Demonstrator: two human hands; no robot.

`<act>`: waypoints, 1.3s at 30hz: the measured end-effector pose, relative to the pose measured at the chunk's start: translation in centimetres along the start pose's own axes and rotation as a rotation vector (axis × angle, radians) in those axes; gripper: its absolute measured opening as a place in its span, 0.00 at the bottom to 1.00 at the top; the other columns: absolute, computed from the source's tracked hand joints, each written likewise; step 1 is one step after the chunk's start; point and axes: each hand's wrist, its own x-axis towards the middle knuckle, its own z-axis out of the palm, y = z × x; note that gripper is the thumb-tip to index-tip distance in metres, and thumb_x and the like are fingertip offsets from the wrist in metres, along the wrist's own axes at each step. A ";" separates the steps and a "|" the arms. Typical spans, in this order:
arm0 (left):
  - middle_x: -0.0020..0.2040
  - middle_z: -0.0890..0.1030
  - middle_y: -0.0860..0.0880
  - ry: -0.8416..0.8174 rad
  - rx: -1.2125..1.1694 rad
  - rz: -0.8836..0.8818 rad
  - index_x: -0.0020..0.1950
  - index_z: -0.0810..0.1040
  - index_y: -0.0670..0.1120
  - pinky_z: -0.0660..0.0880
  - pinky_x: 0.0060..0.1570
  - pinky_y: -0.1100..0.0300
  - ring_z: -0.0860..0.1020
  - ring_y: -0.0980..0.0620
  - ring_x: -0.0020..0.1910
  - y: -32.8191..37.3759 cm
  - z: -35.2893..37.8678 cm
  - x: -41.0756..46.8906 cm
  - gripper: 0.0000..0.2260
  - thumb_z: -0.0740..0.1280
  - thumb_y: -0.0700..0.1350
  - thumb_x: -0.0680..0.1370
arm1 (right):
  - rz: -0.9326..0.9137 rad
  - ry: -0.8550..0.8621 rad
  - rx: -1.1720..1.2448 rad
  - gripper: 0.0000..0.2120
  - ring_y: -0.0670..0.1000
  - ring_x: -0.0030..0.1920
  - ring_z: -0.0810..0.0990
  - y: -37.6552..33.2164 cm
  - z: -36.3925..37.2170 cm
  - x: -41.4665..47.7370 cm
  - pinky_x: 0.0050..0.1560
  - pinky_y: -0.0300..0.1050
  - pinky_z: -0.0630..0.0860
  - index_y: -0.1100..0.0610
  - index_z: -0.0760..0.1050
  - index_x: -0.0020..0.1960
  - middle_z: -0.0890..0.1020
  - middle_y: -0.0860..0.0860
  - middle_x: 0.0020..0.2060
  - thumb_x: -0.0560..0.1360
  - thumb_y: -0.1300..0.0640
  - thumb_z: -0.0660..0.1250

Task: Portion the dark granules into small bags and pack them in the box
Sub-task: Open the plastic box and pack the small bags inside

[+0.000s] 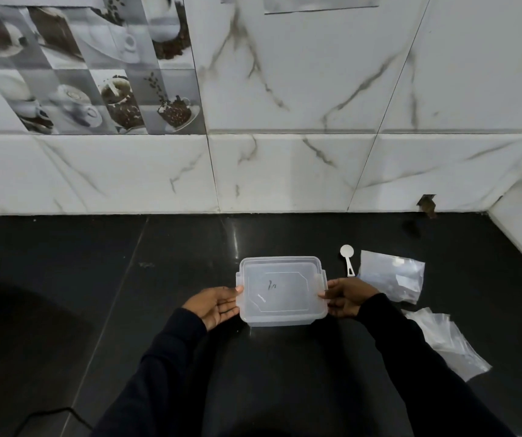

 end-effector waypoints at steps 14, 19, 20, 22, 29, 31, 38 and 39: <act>0.44 0.67 0.55 0.248 1.077 0.966 0.48 0.82 0.54 0.71 0.44 0.69 0.73 0.58 0.43 -4.5 0.1 -4.3 0.04 0.73 0.47 0.75 | -0.643 0.112 -0.536 0.12 0.52 0.44 0.83 4.7 -0.6 -3.8 0.47 0.45 0.81 0.61 0.74 0.40 0.83 0.54 0.41 0.64 0.66 0.77; 0.43 0.70 0.59 0.219 1.422 0.931 0.62 0.78 0.58 0.76 0.36 0.60 0.76 0.57 0.37 -10.1 -2.3 -5.5 0.14 0.60 0.52 0.78 | -0.692 0.292 -0.815 0.13 0.46 0.43 0.79 10.6 -1.0 -2.6 0.48 0.38 0.75 0.50 0.76 0.37 0.77 0.49 0.42 0.69 0.68 0.72; 0.43 0.70 0.59 0.210 1.410 0.908 0.63 0.78 0.58 0.77 0.37 0.60 0.76 0.58 0.37 -10.9 -2.5 -5.3 0.15 0.60 0.50 0.78 | -0.697 0.302 -0.832 0.13 0.45 0.43 0.79 11.3 -0.9 -2.2 0.48 0.36 0.74 0.51 0.77 0.37 0.77 0.49 0.43 0.69 0.69 0.72; 0.45 0.70 0.61 0.196 1.361 0.846 0.64 0.78 0.56 0.78 0.43 0.62 0.76 0.60 0.41 -11.7 -2.8 -4.8 0.17 0.62 0.43 0.77 | -0.723 0.325 -0.873 0.12 0.43 0.45 0.78 12.1 -0.7 -1.2 0.47 0.33 0.74 0.53 0.79 0.39 0.76 0.48 0.45 0.69 0.69 0.72; 0.50 0.71 0.57 0.156 1.436 0.710 0.68 0.78 0.52 0.71 0.54 0.64 0.70 0.53 0.48 -13.5 -3.1 -3.0 0.30 0.58 0.33 0.68 | -0.737 0.316 -1.061 0.10 0.44 0.51 0.77 12.9 -1.0 0.4 0.52 0.27 0.70 0.56 0.81 0.54 0.76 0.47 0.56 0.73 0.61 0.70; 0.50 0.69 0.55 0.187 1.427 0.677 0.67 0.78 0.52 0.72 0.56 0.63 0.68 0.53 0.48 -13.8 -2.8 -2.7 0.29 0.59 0.32 0.69 | -0.731 0.289 -1.070 0.12 0.44 0.52 0.77 13.2 -0.7 0.2 0.55 0.37 0.76 0.53 0.80 0.57 0.75 0.46 0.59 0.74 0.58 0.70; 0.52 0.69 0.57 0.174 1.323 0.747 0.65 0.77 0.52 0.73 0.50 0.70 0.72 0.61 0.48 -12.2 2.6 -4.5 0.18 0.63 0.43 0.75 | -0.786 0.732 -0.741 0.08 0.51 0.50 0.79 13.1 -2.7 -2.5 0.53 0.46 0.76 0.57 0.80 0.54 0.78 0.51 0.52 0.76 0.61 0.68; 0.53 0.71 0.58 0.113 1.288 0.778 0.63 0.78 0.52 0.72 0.49 0.73 0.74 0.62 0.48 -12.0 4.2 -4.3 0.15 0.63 0.44 0.77 | -0.743 0.878 -0.587 0.04 0.52 0.48 0.79 13.4 -3.8 -3.3 0.52 0.48 0.75 0.57 0.78 0.51 0.79 0.52 0.48 0.76 0.60 0.69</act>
